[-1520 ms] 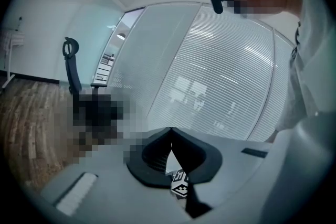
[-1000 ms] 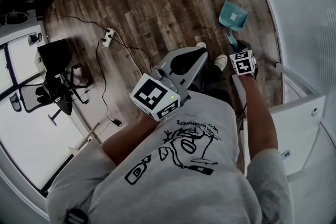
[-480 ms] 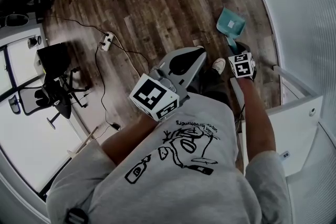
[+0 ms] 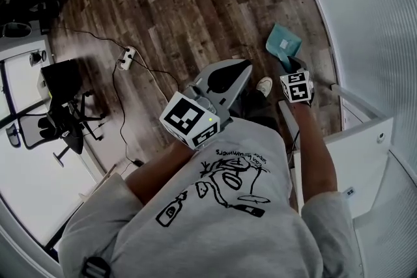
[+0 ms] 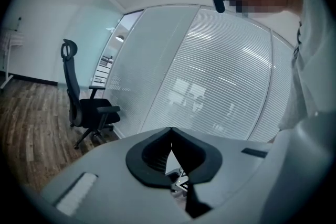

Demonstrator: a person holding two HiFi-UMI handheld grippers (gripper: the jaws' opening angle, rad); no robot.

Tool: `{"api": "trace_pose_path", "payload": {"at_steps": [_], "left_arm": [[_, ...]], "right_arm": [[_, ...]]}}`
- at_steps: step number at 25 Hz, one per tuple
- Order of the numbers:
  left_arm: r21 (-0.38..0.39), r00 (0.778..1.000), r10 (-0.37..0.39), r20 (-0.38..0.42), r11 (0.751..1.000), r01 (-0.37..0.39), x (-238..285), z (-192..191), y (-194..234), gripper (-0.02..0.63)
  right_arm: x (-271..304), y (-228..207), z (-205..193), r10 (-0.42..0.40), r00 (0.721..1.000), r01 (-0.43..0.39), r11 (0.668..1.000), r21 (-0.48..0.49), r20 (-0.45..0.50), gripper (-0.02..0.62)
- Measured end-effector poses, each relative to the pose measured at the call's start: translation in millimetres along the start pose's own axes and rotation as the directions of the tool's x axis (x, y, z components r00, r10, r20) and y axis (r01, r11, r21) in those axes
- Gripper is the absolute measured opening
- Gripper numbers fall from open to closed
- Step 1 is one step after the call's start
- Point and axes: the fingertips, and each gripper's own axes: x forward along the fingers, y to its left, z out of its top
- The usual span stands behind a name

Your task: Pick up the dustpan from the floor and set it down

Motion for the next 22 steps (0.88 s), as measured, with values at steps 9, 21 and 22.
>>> {"api": "trace_pose_path", "payload": {"at_steps": [9,21,22], "left_arm": [[0.011,0.999,-0.026,0.038,1.0,0.025,8,10,-8,0.002],[0.061,0.996,-0.048,0.069,0.997,0.043,8,29,-21,0.002],[0.062,0.996,-0.047,0.072,0.997,0.042,8,31,-21,0.002]], "right_arm": [[-28,0,10,-0.002,1.0,0.002,1.0,-0.008,0.015,0.129],[-80,12,50,0.019,0.997,-0.016,0.999,-0.036,0.073,0.129],[-86,13,55,0.019,0.997,-0.016,0.999,-0.036,0.08,0.129]]}}
